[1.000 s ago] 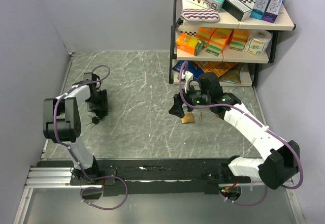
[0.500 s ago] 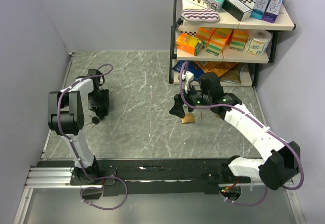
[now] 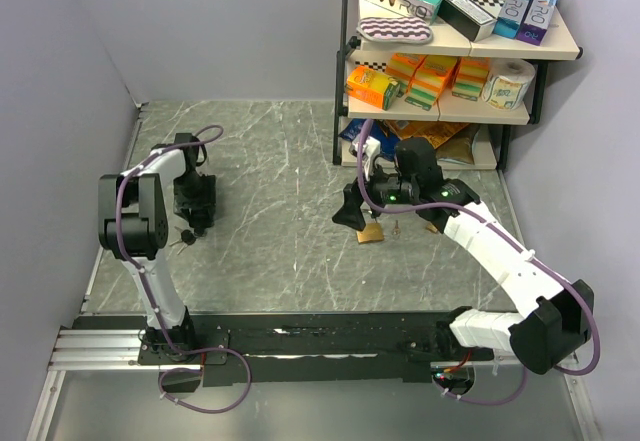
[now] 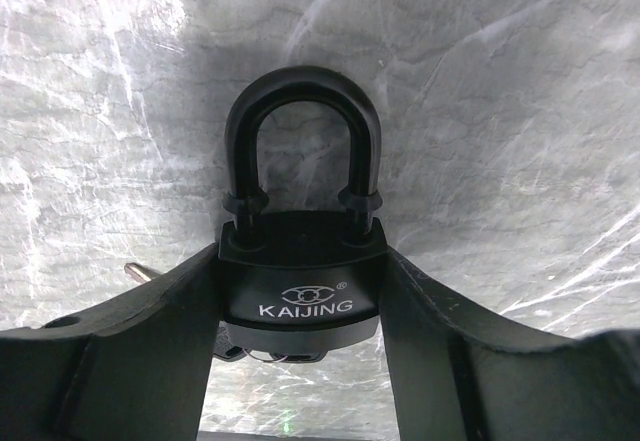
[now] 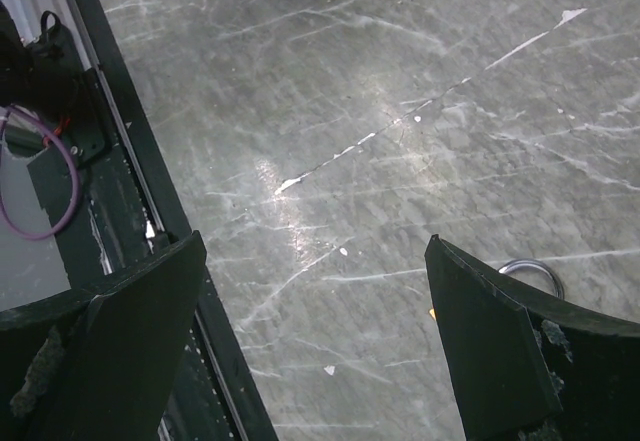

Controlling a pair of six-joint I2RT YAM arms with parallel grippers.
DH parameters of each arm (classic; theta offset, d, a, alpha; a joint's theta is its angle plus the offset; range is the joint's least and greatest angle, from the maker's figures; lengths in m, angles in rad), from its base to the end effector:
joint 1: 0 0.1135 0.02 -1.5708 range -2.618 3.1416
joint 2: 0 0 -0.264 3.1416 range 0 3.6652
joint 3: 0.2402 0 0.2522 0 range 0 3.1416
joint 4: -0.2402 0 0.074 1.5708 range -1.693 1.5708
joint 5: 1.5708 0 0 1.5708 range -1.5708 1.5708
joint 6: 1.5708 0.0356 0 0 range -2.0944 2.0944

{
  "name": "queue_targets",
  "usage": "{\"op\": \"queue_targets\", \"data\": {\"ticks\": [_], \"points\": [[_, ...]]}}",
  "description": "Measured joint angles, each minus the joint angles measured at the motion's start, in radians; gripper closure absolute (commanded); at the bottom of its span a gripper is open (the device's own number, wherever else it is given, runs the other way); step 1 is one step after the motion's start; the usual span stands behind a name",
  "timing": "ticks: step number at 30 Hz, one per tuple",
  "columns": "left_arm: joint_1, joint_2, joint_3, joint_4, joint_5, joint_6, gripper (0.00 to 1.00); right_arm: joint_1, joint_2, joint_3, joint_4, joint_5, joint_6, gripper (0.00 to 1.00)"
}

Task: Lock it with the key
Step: Pick up the lock from the center of the board.

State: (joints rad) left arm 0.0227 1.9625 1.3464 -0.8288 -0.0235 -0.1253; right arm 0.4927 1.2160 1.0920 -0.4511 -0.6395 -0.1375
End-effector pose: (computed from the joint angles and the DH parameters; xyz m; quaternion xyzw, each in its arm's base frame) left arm 0.3690 0.0092 0.1562 -0.0745 0.9952 0.0085 0.0634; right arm 0.2233 0.1440 0.3345 -0.4012 0.7465 0.3519 0.3974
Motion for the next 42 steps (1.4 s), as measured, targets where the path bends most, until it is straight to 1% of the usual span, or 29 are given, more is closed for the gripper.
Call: {"op": "queue_targets", "data": {"ticks": [1, 3, 4, 5, 8, 12, 14, 17, 19, 23, 26, 29, 33, 37, 42], "points": [[0.0, 0.0, 0.0, 0.0, 0.001, 0.001, 0.4, 0.0, 0.0, 0.0, 0.0, -0.004, -0.002, 0.01], [0.0, 0.0, -0.001, 0.001, 0.002, 0.005, 0.54, 0.0, 0.0, 0.0, 0.0, -0.013, -0.003, 0.01], [-0.001, -0.001, -0.001, 0.001, 0.002, 0.007, 0.62, 0.0, 0.0, 0.0, 0.0, -0.016, -0.004, 0.01], [-0.003, -0.002, -0.003, 0.002, 0.002, 0.003, 0.78, 0.0, 0.0, 0.0, 0.001, -0.019, -0.006, 0.01], [-0.009, -0.018, -0.017, 0.013, 0.002, 0.0, 0.99, 0.0, 0.002, 0.006, -0.006, -0.025, -0.005, 0.01], [-0.003, -0.047, -0.045, 0.042, 0.02, -0.037, 0.99, 0.0, 0.071, 0.132, -0.079, -0.071, -0.021, 0.01], [-0.002, -0.069, -0.062, 0.057, 0.067, -0.076, 0.99, 0.006, 0.093, 0.182, -0.085, -0.101, -0.05, 0.01], [-0.008, -0.111, -0.09, 0.077, 0.158, -0.135, 0.99, 0.026, 0.071, 0.182, -0.063, -0.1, -0.099, 0.01], [-0.012, -0.164, -0.105, 0.085, 0.216, -0.178, 0.99, 0.041, 0.043, 0.171, -0.026, -0.077, -0.095, 0.01], [-0.016, -0.336, -0.108, 0.124, 0.338, -0.281, 0.99, 0.055, -0.008, 0.169, 0.064, -0.029, -0.049, 0.01], [-0.016, -0.437, -0.095, 0.161, 0.407, -0.364, 0.99, 0.055, 0.002, 0.183, 0.096, -0.027, -0.026, 0.01], [-0.016, -0.503, -0.095, 0.209, 0.468, -0.462, 0.99, 0.06, 0.05, 0.207, 0.129, -0.016, 0.035, 0.01], [-0.016, -0.552, -0.108, 0.263, 0.529, -0.607, 0.99, 0.101, 0.14, 0.233, 0.187, 0.08, 0.149, 0.01], [-0.015, -0.61, -0.197, 0.359, 0.595, -0.748, 0.99, 0.178, 0.227, 0.26, 0.229, 0.203, 0.231, 0.01], [-0.026, -0.671, -0.277, 0.426, 0.641, -0.883, 0.99, 0.257, 0.329, 0.318, 0.257, 0.333, 0.317, 0.01]]}}
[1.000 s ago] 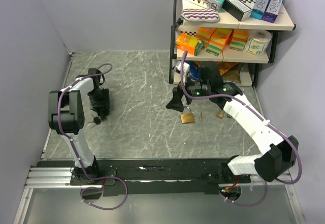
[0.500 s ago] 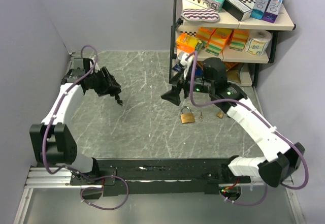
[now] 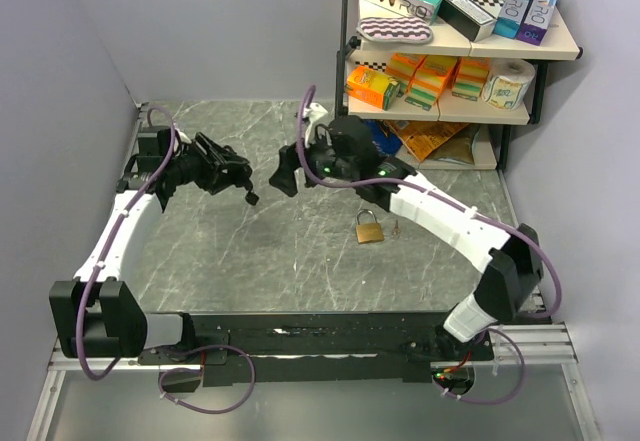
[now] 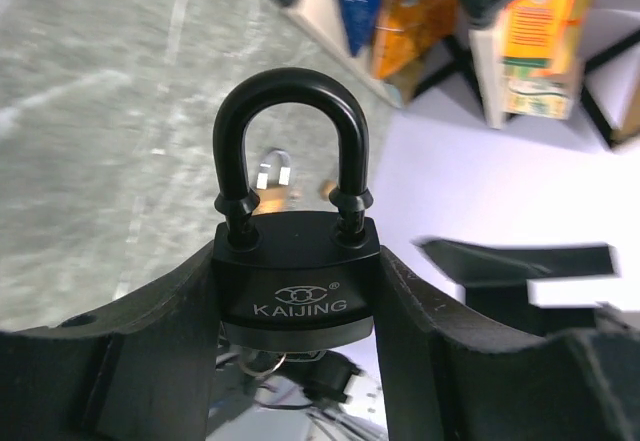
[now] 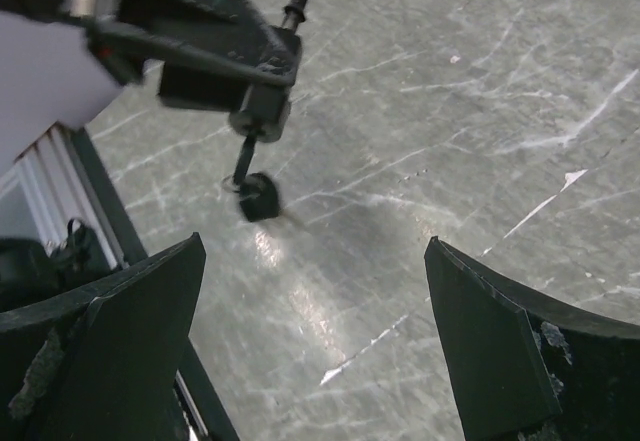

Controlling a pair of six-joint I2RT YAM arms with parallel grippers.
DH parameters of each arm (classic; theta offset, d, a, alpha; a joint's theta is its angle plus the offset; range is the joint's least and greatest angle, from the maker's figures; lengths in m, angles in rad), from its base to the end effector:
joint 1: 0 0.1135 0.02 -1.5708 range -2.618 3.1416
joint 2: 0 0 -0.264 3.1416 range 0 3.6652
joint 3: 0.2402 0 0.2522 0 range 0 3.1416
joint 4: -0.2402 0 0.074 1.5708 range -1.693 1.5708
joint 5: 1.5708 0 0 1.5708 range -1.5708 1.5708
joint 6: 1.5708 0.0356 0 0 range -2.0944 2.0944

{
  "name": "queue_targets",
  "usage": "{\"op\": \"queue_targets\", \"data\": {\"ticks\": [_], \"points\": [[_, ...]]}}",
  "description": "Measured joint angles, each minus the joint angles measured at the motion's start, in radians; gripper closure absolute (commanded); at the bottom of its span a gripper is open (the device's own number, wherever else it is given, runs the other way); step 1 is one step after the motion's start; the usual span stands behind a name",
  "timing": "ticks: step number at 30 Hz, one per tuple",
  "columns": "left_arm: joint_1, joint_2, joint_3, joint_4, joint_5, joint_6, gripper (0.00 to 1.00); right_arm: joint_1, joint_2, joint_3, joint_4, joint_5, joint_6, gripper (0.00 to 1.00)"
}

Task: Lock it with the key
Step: Pick up the lock from the center of the board, then lock the lock.

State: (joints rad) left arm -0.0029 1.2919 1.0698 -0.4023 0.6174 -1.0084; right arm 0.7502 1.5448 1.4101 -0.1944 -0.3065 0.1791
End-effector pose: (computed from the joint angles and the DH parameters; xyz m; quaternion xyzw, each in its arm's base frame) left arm 0.2830 -0.0214 0.3116 -0.2873 0.8098 -0.4469 0.2489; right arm 0.2605 0.2574 0.3691 -0.3116 0.7463 0.3686 0.4583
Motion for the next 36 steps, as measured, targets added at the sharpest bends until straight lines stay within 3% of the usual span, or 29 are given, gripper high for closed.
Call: {"op": "queue_targets", "data": {"ticks": [16, 19, 28, 29, 33, 36], "points": [[-0.064, -0.069, -0.02, 0.144, 0.052, -0.157, 0.99, 0.099, 0.178, 0.203, 0.03, 0.153, 0.113, 0.01], [-0.066, -0.072, -0.021, 0.154, 0.055, -0.166, 0.99, 0.108, 0.198, 0.222, 0.036, 0.182, 0.117, 0.05], [-0.068, -0.073, -0.022, 0.182, 0.061, -0.193, 0.99, 0.143, 0.236, 0.229, 0.051, 0.329, 0.131, 0.29], [-0.069, -0.074, -0.023, 0.188, 0.061, -0.197, 0.99, 0.146, 0.239, 0.232, 0.052, 0.336, 0.13, 0.39], [-0.069, -0.074, -0.037, 0.215, 0.051, -0.209, 0.99, 0.161, 0.258, 0.25, 0.06, 0.344, 0.128, 0.58], [-0.068, -0.074, -0.053, 0.223, 0.04, -0.211, 0.99, 0.171, 0.271, 0.258, 0.059, 0.347, 0.132, 0.8]]}}
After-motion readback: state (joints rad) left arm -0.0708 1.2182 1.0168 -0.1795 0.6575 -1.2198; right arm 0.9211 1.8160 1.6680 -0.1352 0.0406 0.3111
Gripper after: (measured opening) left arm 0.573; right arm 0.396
